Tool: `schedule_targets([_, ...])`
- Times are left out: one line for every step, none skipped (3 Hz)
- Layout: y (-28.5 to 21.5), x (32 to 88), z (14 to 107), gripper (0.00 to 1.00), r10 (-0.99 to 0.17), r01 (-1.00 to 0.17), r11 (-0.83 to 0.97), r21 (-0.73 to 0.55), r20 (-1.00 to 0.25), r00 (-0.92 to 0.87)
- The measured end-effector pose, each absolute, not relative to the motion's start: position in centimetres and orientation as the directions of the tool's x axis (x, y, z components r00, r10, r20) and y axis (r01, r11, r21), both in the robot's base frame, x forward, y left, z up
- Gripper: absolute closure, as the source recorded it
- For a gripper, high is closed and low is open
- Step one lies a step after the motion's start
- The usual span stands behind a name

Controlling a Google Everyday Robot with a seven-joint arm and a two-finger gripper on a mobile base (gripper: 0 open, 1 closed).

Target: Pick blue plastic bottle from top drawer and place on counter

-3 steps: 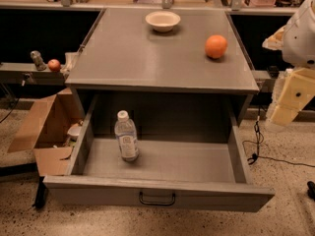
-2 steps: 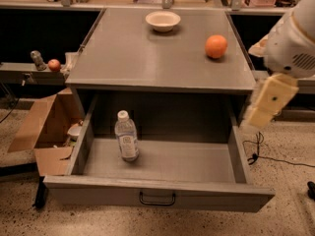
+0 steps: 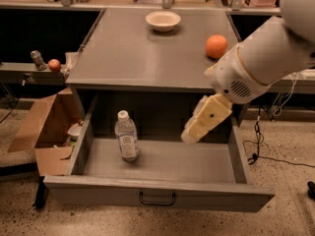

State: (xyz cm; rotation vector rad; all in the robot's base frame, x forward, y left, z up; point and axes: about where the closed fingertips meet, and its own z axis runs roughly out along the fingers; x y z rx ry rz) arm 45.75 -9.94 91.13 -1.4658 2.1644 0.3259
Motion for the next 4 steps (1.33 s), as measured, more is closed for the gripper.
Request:
schedule_targets([-5.3, 46.2, 88.7, 0.0, -0.712, -0.928, 0.373, 0.008, -0.639, -0.292])
schedule_targets([-5.5, 46.1, 89.0, 0.0, -0.721, -0.928, 0.373, -0.001, -0.63, -0.289])
schedule_targets([-5.5, 46.1, 89.0, 0.0, -0.721, -0.928, 0.373, -0.001, -0.63, -0.289])
schedule_targets([-4.7, 46.9, 87.2, 0.0, -0.717, -0.93, 0.367, -0.026, -0.645, -0.265])
